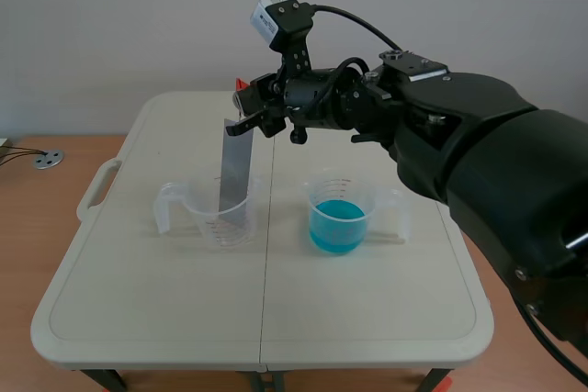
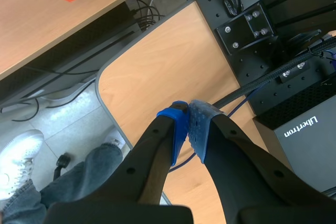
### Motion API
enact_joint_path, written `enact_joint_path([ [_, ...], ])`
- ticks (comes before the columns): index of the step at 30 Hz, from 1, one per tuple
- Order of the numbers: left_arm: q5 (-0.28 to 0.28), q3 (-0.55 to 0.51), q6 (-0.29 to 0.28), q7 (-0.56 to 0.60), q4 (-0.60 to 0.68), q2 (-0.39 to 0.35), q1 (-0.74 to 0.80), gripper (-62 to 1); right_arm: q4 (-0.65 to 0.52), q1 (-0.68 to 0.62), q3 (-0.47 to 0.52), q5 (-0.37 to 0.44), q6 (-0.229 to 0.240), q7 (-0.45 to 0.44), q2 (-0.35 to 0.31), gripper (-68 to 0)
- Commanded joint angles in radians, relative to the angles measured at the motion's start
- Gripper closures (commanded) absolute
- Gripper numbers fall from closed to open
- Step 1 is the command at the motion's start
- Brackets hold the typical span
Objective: Hold the metal plate by the orange handle, dip it into the blue solution, take it out and point at it, then put the plate back in the beaker on the left.
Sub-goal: 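Lift the metal plate out of the left beaker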
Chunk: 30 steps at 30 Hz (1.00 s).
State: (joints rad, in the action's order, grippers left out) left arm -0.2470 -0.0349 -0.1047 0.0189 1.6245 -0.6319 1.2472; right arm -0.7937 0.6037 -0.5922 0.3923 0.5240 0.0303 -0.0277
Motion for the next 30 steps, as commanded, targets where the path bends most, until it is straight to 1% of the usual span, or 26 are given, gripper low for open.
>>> enact_joint_path([
  [1,-0.003,0.003,-0.003,0.009,0.010,0.003,0.007,-2.7,-0.024,0.027,0.001,0.011,0.028,-0.039,0.006,-1.5],
  [3,-0.003,0.003,-0.003,0.009,0.010,0.003,0.007,-2.7,-0.030,0.022,0.001,0.011,0.061,-0.069,0.005,-1.5],
  [5,-0.003,0.003,-0.003,0.009,0.010,0.003,0.007,-2.7,-0.037,0.019,0.001,0.011,0.094,-0.082,0.006,-1.5],
  [9,-0.003,0.003,-0.003,0.009,0.010,0.002,0.007,-2.7,-0.062,0.005,0.001,0.011,0.134,-0.082,0.005,-1.5],
  [12,-0.003,0.003,-0.003,0.009,0.010,0.002,0.007,-2.7,-0.079,-0.008,0.001,0.011,0.187,-0.084,0.005,-1.5],
  [14,-0.003,0.003,-0.003,0.009,0.010,0.002,0.007,-2.7,-0.091,-0.017,0.001,0.011,0.212,-0.083,0.003,-1.5],
  [18,-0.003,0.003,-0.002,0.006,0.010,0.002,0.007,-2.7,-0.139,-0.035,0.001,0.012,0.211,-0.086,-0.011,-1.5],
  [30,-0.003,0.003,-0.002,0.007,0.010,0.002,0.007,-2.7,-0.349,-0.067,0.002,0.012,0.211,-0.056,-0.079,-1.5],
])
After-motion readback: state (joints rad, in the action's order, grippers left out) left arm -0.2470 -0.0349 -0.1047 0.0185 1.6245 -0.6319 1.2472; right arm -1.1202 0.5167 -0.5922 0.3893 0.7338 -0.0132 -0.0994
